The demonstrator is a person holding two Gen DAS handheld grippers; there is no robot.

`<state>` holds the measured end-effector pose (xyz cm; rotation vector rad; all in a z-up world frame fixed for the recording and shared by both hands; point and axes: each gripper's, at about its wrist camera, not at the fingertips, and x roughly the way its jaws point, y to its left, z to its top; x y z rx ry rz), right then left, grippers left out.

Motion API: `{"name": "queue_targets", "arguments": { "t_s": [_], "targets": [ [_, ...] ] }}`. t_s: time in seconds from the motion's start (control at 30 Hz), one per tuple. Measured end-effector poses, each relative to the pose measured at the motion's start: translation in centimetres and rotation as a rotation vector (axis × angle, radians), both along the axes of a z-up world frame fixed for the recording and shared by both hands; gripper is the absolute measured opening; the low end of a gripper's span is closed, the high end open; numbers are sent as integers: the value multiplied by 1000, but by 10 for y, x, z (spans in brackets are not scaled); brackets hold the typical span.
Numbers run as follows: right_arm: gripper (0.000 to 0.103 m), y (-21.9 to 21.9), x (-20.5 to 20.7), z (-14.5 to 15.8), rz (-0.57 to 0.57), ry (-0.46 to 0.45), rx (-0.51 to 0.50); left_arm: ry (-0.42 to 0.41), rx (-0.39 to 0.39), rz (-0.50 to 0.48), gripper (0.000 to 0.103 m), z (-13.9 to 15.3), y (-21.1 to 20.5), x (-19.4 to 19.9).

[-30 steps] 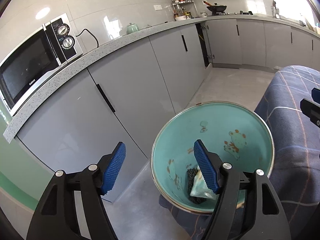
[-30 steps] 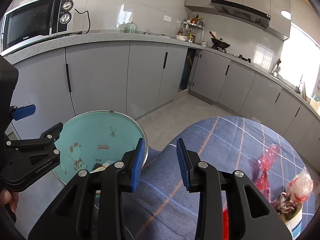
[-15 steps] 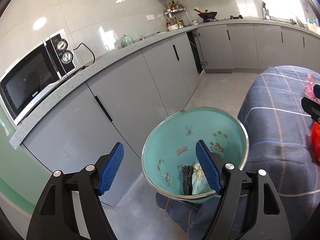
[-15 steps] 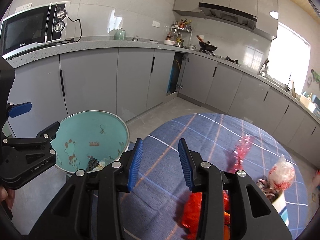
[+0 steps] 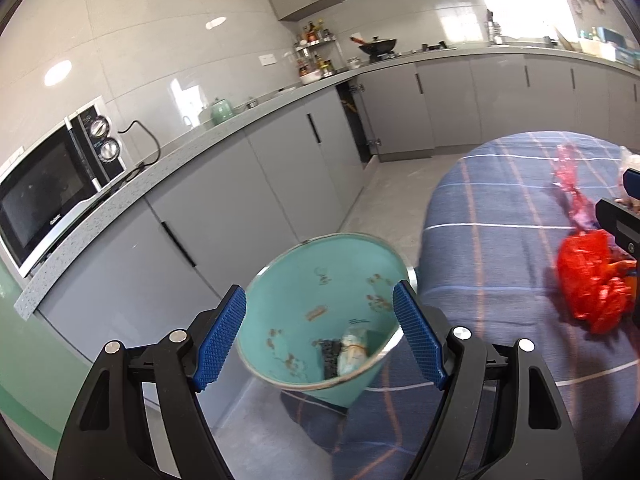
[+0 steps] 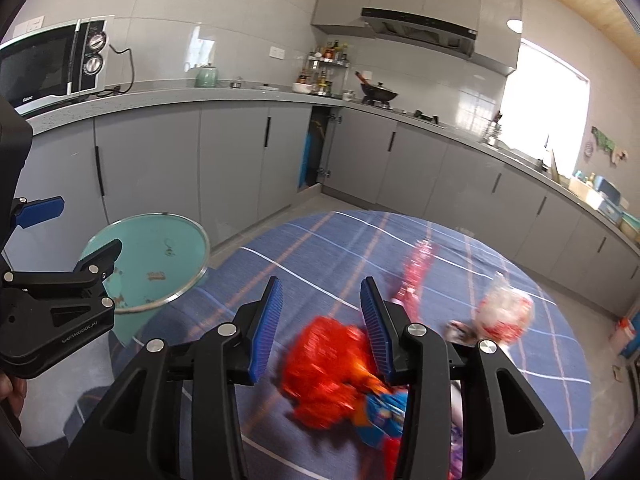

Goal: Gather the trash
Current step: 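Return both open grippers to the trash pile on the table, then grasp the red plastic bag with the left gripper while the right gripper grasps the orange wrapper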

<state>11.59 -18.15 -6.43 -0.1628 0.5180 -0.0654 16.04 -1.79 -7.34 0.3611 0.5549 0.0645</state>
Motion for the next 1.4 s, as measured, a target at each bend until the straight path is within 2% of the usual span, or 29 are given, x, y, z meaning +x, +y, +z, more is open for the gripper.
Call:
{"name": "queue_targets", "arguments": {
  "t_s": [0.3,0.83,0.93,1.07,1.17,1.4],
  "targets": [
    [45,-52,-38,-1,-124,-1,-24,5,14,-140,78,-9,-61,-24],
    [46,-105,-85,-18,-271,4,-24,-8,0,-296,78,-7,-114,-53],
    [46,-113,-88,-22,-294,6,-9,-23,14,-323,83,-6,-122,-56],
    [46,-117,-92,-25,-299,4,4,29,25,-316,83,-24,-128,-40],
    [48,-118,-93,-27,-301,0,5,69,-7,-311,83,-31,-124,-33],
    [48,-120,-88,-34,-302,5,24,79,-12,-369,83,-35,-136,-45]
  ]
}}
